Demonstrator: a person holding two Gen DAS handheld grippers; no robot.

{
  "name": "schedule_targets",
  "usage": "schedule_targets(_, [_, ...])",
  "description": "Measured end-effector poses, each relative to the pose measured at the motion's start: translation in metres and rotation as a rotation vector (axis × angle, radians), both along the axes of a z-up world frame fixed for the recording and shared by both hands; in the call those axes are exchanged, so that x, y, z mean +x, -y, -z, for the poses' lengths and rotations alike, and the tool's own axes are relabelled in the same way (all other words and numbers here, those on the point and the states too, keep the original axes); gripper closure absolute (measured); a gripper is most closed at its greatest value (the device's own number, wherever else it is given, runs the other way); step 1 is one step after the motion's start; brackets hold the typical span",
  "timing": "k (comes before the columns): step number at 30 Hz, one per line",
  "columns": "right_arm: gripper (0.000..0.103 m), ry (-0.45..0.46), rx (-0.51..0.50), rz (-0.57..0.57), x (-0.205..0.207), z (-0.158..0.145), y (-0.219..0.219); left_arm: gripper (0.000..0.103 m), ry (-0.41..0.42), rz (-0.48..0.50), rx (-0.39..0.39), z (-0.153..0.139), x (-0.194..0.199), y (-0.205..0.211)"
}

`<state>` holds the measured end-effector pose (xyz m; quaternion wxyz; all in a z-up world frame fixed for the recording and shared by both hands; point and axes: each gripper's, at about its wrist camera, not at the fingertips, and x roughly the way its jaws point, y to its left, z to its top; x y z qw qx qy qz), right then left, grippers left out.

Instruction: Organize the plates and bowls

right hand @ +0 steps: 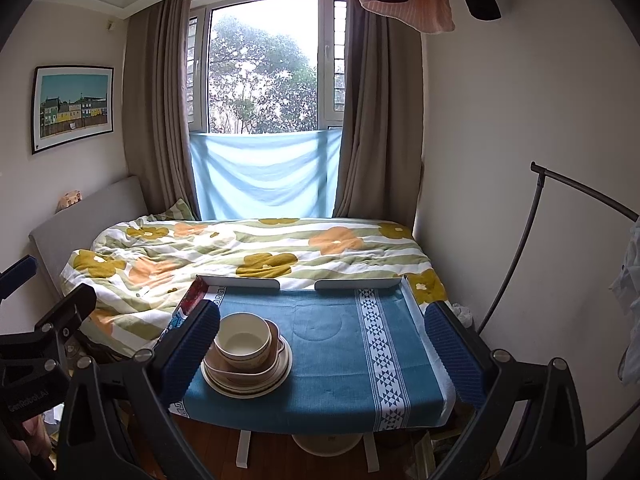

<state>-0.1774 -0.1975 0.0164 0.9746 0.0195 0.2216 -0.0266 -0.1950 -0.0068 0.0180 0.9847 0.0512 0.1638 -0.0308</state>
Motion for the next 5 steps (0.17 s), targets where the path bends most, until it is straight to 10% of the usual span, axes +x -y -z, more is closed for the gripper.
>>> schedule_targets(5, [0.001, -0.004, 0.001, -0.015, 0.0037, -0.0008, 0.0007, 0.000, 0.006, -0.016, -0.020, 0.0018, 0.0009, -0.0068])
